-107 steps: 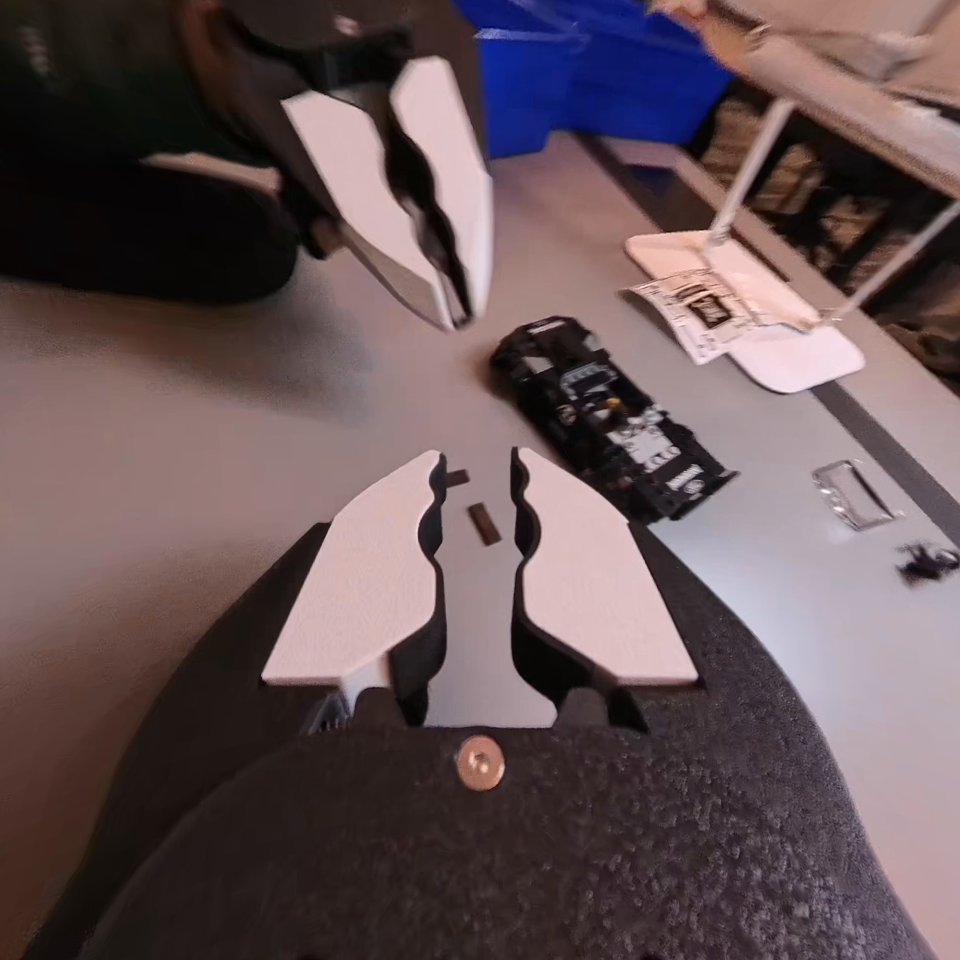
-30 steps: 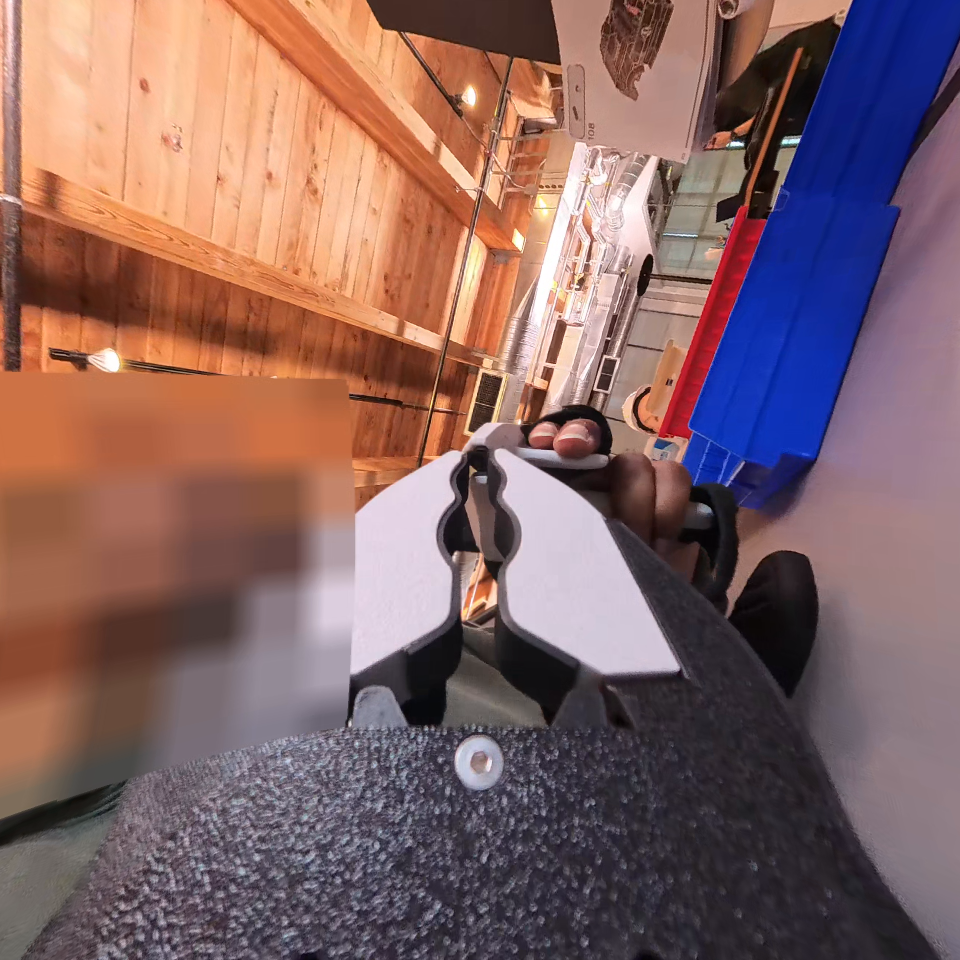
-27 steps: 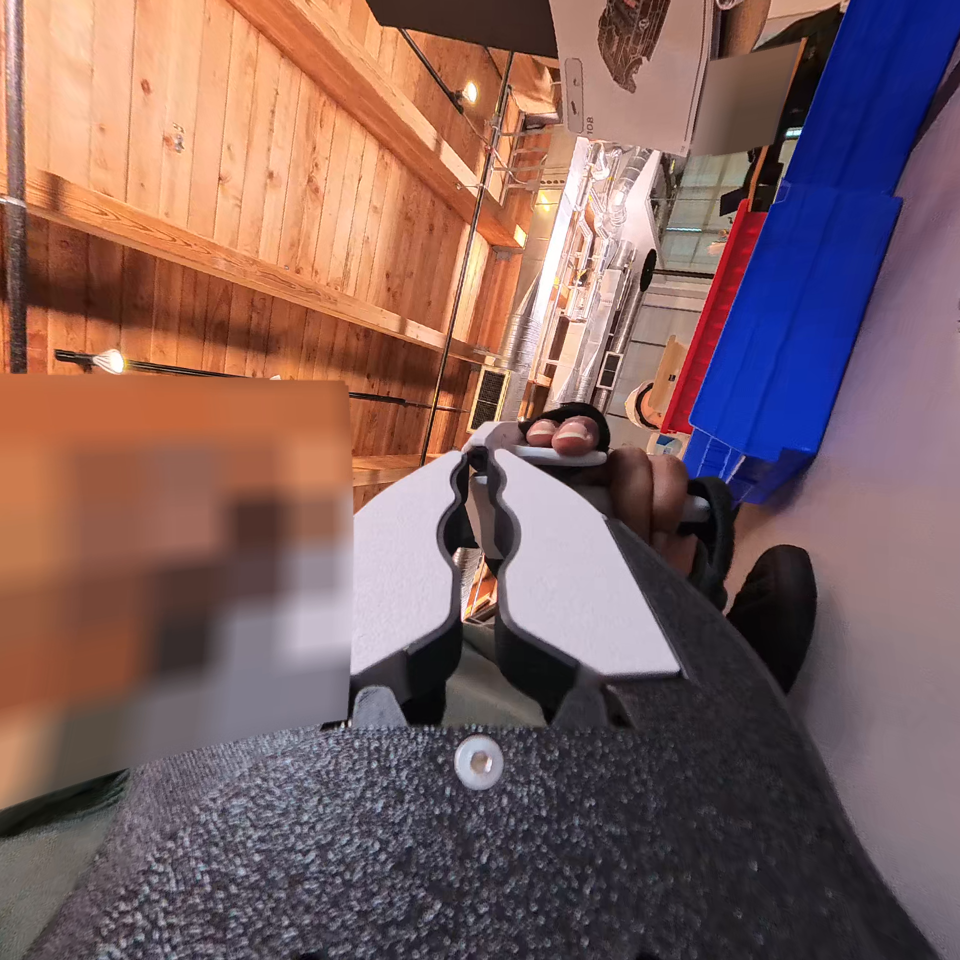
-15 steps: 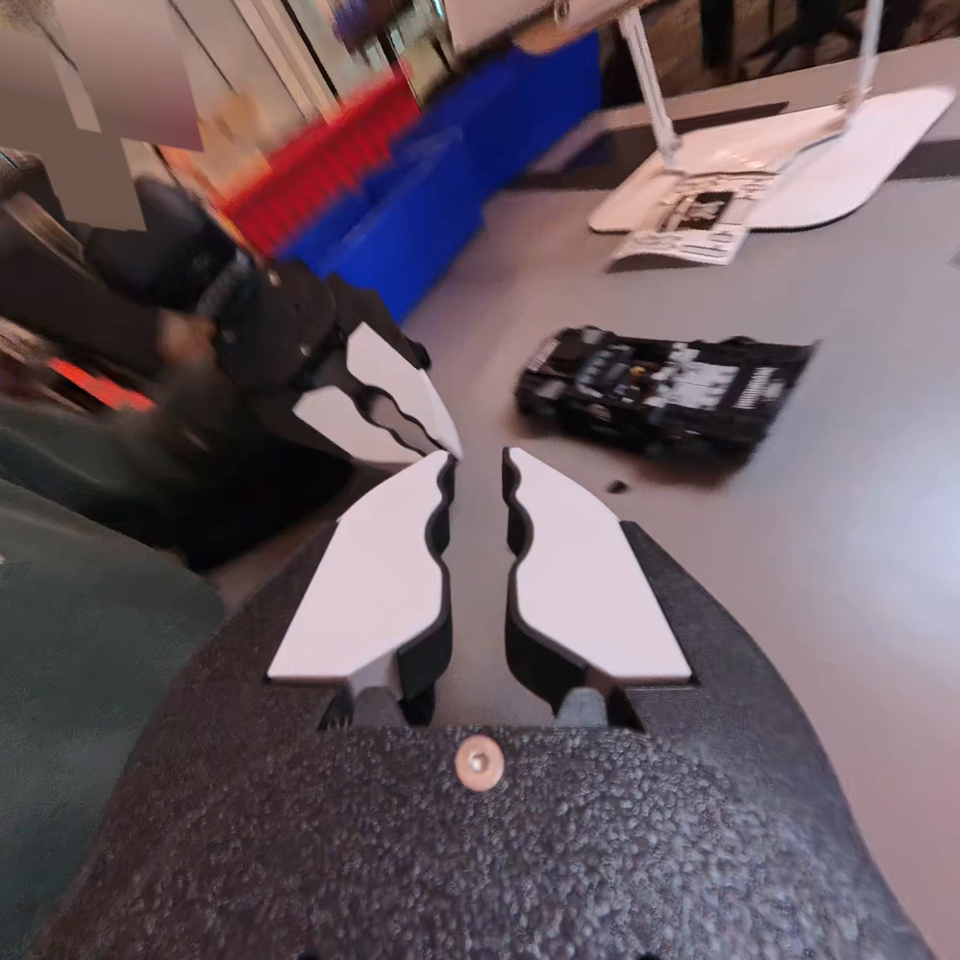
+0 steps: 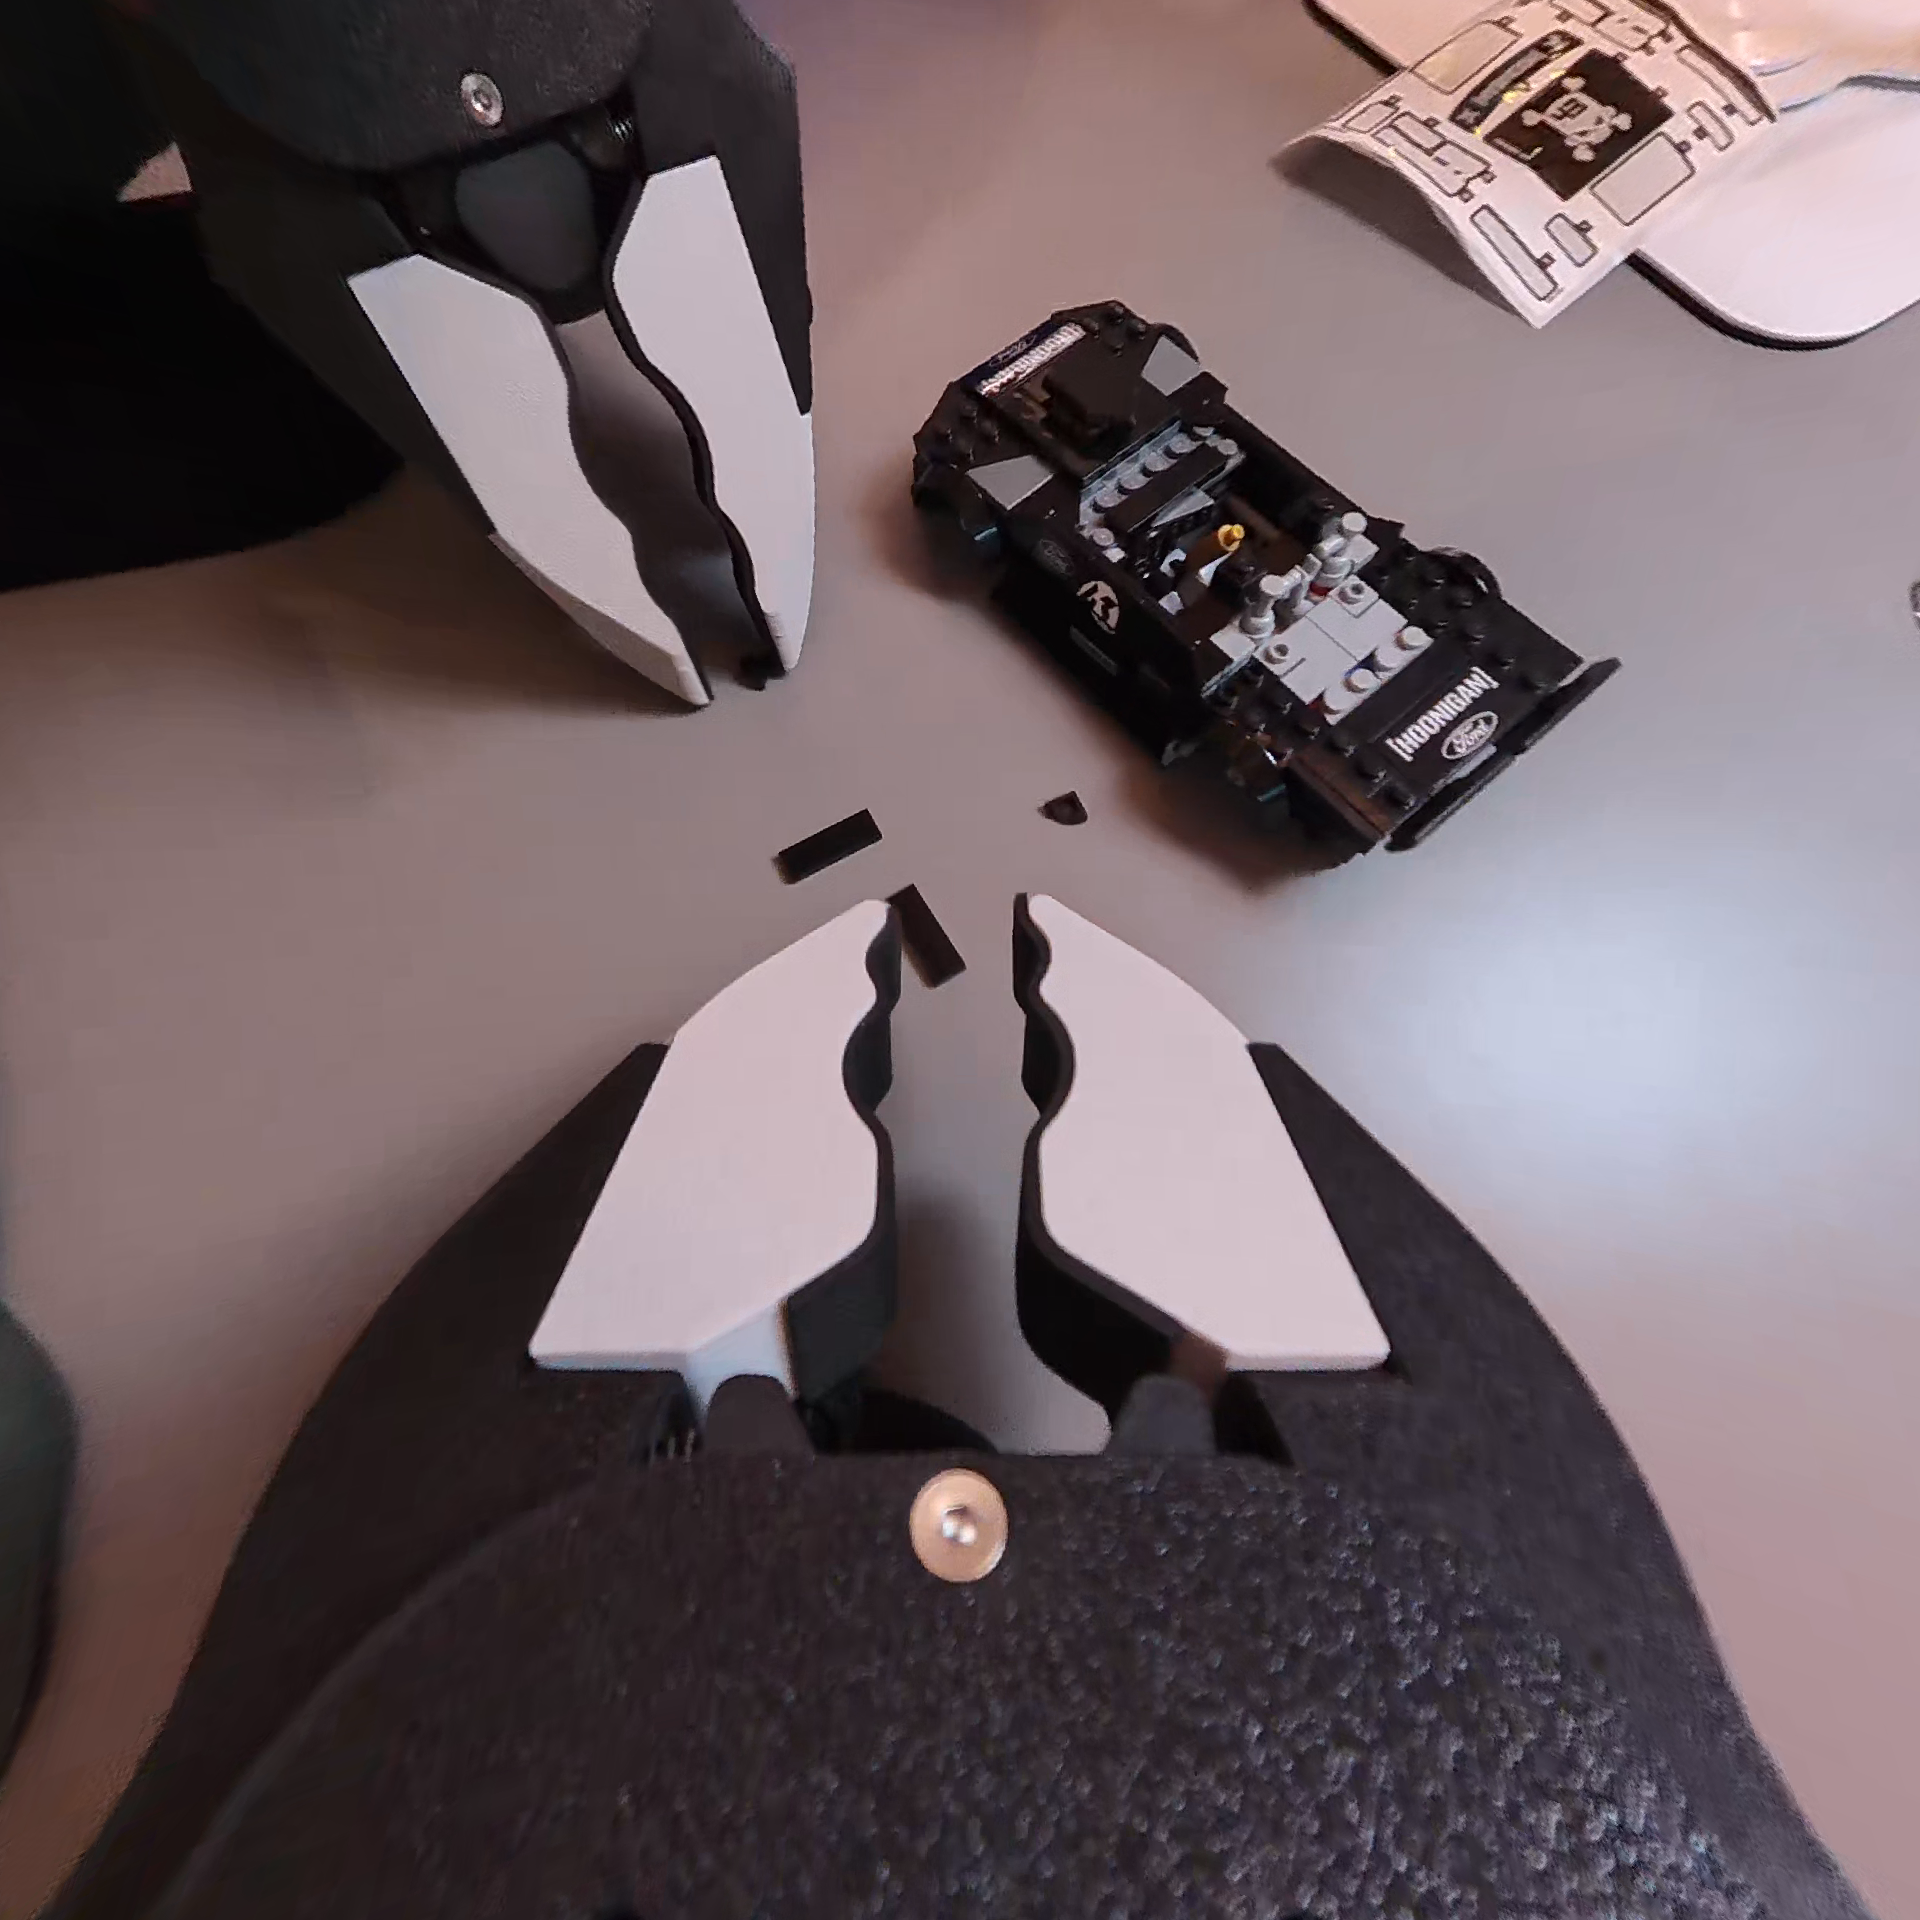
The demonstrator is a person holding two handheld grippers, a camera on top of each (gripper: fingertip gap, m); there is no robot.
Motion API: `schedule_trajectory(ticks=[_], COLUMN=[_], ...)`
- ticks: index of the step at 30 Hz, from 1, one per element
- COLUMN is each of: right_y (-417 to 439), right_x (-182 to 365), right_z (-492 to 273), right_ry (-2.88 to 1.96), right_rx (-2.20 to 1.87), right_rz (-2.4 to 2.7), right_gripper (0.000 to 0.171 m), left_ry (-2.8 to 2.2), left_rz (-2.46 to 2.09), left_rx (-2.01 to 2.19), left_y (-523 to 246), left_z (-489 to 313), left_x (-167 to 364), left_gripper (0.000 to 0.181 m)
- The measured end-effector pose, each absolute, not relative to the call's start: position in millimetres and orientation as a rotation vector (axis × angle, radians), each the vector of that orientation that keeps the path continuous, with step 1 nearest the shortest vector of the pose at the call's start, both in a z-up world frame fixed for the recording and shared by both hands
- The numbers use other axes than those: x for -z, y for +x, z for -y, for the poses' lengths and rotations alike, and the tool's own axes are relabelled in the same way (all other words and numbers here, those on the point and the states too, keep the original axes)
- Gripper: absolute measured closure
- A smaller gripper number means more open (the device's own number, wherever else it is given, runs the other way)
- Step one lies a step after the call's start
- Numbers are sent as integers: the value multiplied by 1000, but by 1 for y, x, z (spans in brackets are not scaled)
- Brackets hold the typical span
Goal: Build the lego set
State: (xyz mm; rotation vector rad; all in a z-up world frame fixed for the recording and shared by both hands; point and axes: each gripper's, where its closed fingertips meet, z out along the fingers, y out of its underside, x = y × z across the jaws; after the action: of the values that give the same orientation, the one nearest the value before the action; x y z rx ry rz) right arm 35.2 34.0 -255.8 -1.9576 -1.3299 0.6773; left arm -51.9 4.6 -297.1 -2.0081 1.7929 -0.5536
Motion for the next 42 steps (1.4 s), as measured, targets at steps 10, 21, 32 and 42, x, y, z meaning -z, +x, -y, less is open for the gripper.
schedule_trajectory(ticks=[10,21,32,42], right_y=[28,6,-16,-31], right_x=[264,295,254,155], right_z=[-54,-70,-47,-2], right_ry=[-1969,-2042,-2046,-1706], right_rx=[-647,-518,-1064,-1985], right_rz=[1403,1636,1343,688], right_gripper=[151,154,168,168], left_ry=[-1962,-1849,-1677,-1345], left_rz=[-1632,-1437,-1319,-1182], left_rx=[617,585,629,685], left_y=[-45,-52,-42,-23], left_z=[-15,-24,-28,-5], left_x=[286,267,241,170], left_gripper=[147,157,156,164])
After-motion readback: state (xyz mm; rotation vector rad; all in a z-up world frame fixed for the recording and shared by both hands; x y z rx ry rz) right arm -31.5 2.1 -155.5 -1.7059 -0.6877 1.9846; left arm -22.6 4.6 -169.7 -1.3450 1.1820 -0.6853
